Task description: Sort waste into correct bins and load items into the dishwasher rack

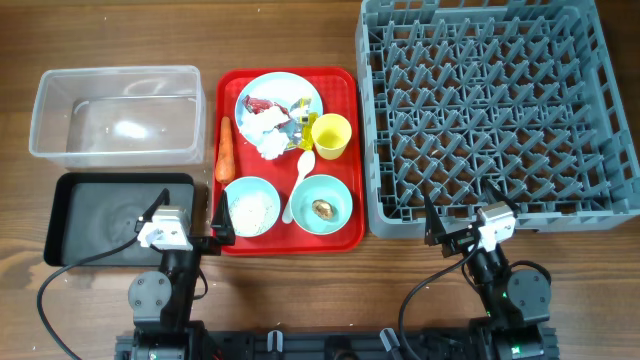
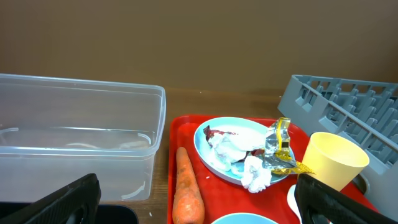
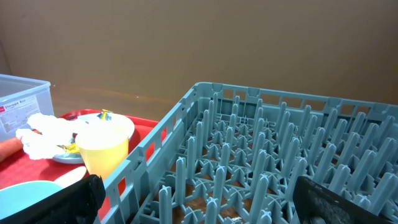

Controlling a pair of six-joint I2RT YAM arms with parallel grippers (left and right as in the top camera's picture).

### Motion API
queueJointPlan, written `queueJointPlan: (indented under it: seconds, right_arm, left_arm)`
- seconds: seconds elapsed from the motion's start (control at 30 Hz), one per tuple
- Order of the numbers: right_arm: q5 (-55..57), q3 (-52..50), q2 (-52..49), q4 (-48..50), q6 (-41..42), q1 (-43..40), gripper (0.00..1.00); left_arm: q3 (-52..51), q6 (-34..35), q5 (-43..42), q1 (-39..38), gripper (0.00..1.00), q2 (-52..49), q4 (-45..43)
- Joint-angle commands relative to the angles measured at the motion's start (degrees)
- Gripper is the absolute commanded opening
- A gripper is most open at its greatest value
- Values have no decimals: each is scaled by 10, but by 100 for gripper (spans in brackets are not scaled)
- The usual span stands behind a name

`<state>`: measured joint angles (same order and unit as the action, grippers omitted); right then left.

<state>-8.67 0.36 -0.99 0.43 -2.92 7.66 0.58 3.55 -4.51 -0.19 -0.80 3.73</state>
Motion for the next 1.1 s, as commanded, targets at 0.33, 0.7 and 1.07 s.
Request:
queueJointPlan:
  seconds: [0.33,0.7,1.07]
  right_arm:
    - [10,-1,4,2,-5,-3,100]
    - [10,-1,5,2,-5,-3,100]
    - [10,-1,4,2,-5,-3,100]
  left_arm:
    - [-3,1,-1,3,100,4,3]
    - [-3,0,0,3,100,4,-10]
    - [-3,-1,-41,3,100,4,-2]
